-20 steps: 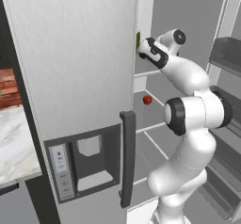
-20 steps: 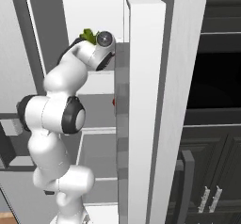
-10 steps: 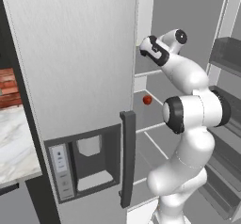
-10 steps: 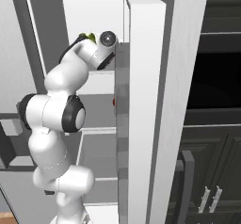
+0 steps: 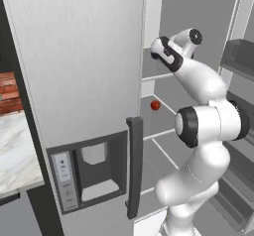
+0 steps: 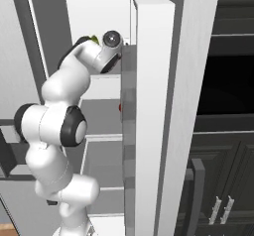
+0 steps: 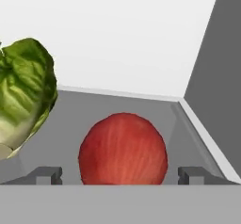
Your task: Place the onion in the correct fridge rack based on whether it is a fruit or vegetable. Finally, close the fridge door.
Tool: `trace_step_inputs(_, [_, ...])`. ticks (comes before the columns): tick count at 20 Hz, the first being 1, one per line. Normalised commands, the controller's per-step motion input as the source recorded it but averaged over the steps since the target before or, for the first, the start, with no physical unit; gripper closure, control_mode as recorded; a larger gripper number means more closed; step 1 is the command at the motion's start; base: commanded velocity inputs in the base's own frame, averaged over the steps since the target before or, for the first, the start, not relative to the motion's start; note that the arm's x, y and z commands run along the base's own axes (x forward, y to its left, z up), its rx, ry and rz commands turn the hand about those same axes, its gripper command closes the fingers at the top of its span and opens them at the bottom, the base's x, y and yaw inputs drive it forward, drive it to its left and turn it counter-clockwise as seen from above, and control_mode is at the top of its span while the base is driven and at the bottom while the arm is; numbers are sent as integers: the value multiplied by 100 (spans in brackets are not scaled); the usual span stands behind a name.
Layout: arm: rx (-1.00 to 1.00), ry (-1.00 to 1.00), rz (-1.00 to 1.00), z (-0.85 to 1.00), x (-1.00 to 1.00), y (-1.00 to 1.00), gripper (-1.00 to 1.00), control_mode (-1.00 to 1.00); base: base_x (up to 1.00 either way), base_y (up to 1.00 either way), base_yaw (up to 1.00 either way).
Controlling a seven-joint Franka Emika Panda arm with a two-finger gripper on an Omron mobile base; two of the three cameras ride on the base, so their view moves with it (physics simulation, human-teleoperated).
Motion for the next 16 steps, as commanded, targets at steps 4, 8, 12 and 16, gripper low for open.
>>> trace_step_inputs(4, [-6, 0, 0, 14, -53, 11, -100, -100, 0, 0, 0])
trace_step_inputs(8, [-10, -2, 0, 26, -62, 21, -100, -100, 0, 0, 0])
trace_step_inputs(12, [-14, -7, 0, 33, -64, 33, -100, -100, 0, 0, 0])
trace_step_inputs(16, [-11, -7, 0, 24, -80, 21, -100, -100, 0, 0, 0])
